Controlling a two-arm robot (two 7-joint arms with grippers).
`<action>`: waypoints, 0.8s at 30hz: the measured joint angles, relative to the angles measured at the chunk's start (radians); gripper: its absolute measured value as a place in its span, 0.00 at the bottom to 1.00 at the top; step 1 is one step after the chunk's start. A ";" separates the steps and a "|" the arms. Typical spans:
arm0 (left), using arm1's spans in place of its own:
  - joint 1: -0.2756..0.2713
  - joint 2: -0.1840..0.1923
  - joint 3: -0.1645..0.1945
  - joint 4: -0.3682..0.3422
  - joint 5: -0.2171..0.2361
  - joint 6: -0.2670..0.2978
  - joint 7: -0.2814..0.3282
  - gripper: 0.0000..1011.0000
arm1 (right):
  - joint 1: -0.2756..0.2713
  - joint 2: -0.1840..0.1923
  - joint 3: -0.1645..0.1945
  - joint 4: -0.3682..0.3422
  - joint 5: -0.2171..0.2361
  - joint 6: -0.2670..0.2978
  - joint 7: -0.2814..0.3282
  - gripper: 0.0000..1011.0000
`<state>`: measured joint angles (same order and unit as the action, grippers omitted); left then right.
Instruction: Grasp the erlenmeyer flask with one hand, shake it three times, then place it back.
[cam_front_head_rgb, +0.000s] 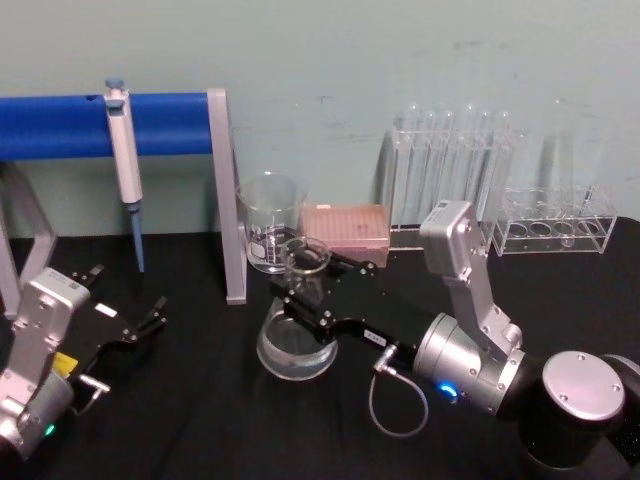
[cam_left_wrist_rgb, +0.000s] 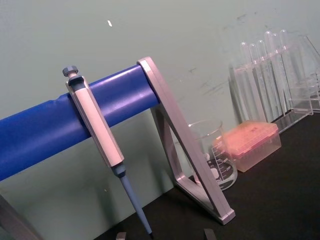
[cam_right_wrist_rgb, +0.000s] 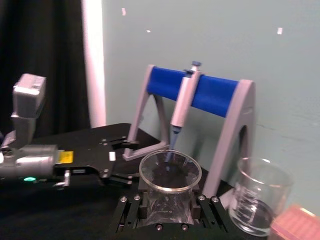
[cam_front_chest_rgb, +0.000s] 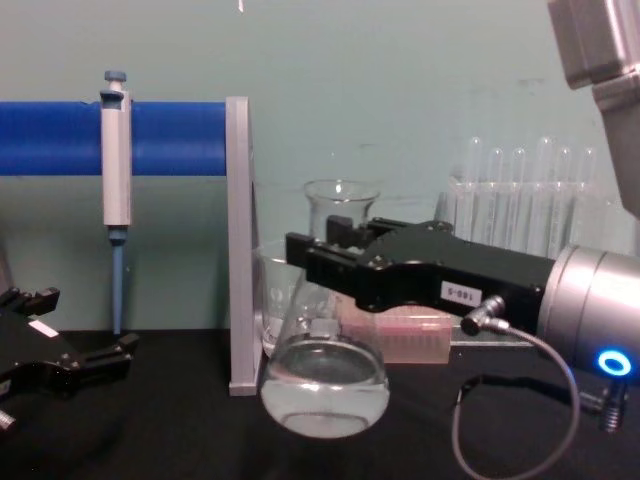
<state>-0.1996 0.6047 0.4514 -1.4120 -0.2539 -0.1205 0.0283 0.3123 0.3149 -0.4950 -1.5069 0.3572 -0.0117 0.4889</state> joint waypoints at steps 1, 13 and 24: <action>0.000 0.000 0.000 0.000 0.000 0.000 0.000 0.99 | 0.002 0.001 -0.003 0.000 0.000 -0.001 0.005 0.45; 0.000 0.000 0.000 0.000 0.000 0.000 0.000 0.99 | 0.011 0.014 -0.029 0.000 0.009 -0.005 0.024 0.45; 0.000 0.000 0.000 0.000 0.000 0.000 0.000 0.99 | -0.026 0.004 0.006 -0.024 -0.018 -0.011 -0.073 0.45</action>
<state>-0.1996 0.6047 0.4514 -1.4119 -0.2539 -0.1206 0.0283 0.2862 0.3187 -0.4893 -1.5305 0.3390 -0.0228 0.4155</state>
